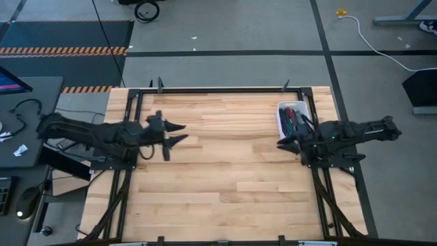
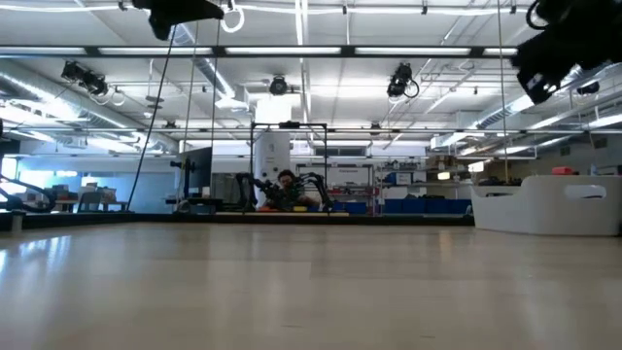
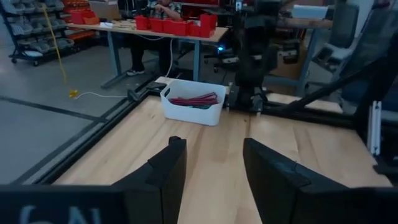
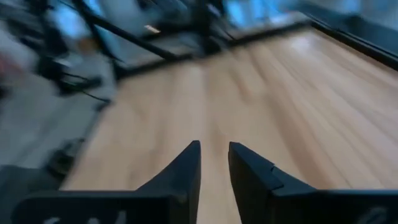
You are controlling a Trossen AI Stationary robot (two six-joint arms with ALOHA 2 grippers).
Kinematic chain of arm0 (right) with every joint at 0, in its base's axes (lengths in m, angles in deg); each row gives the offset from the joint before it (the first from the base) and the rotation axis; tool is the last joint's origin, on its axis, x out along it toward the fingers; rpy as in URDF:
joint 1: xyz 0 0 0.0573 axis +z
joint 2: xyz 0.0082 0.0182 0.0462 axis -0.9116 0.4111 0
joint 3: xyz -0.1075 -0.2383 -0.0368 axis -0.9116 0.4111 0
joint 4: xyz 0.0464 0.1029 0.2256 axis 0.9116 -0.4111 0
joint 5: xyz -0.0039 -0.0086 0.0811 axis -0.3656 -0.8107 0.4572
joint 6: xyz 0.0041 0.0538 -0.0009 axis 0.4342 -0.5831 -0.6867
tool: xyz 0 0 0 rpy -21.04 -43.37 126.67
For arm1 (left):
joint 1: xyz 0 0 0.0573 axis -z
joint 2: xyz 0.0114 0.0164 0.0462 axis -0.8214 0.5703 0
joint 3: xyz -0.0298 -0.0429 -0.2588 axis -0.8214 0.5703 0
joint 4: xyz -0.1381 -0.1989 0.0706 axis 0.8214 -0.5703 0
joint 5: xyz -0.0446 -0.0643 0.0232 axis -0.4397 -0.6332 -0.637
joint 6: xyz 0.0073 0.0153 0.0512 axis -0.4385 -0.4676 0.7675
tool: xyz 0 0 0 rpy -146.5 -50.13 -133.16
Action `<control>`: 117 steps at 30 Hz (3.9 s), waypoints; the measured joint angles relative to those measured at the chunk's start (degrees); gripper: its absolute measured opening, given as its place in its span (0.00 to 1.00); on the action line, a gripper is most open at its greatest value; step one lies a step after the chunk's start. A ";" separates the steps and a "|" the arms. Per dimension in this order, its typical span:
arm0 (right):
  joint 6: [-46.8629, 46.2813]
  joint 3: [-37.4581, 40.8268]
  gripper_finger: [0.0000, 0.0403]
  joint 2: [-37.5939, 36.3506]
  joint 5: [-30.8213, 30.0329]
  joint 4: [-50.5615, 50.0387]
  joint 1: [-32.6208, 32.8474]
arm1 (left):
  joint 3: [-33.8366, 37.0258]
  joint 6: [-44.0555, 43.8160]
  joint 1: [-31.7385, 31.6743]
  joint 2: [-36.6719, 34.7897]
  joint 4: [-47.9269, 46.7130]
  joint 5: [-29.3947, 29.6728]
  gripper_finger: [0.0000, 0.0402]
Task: Pick and place USB-C Cables
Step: Return to Home Position
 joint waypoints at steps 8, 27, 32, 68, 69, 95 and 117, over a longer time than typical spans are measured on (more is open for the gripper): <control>10.74 5.87 0.10 -11.25 5.89 11.80 1.26 | 0.02 -4.63 0.00 -11.32 -7.46 0.26 0.39; 21.22 20.44 0.01 -14.18 7.55 37.05 -8.79 | 20.84 -4.85 -0.24 -30.02 4.25 0.82 0.39; 17.65 20.61 0.00 -14.10 13.27 34.49 -17.07 | 24.33 -2.08 -0.24 -36.95 4.15 1.10 0.39; 13.70 20.61 0.02 -14.07 14.86 29.08 -21.49 | 38.21 6.70 -20.66 -45.28 2.88 -25.28 0.03; 13.70 20.61 0.02 -14.07 14.86 29.08 -21.49 | 38.21 6.70 -20.65 -45.25 2.86 -25.24 0.04; 13.70 20.61 0.02 -14.04 14.86 29.45 -21.49 | 38.25 10.11 -10.74 -45.35 3.98 -23.27 0.12; 13.69 20.61 0.02 -14.04 14.86 29.44 -21.47 | 38.29 17.17 -0.31 -46.41 4.06 -23.34 0.14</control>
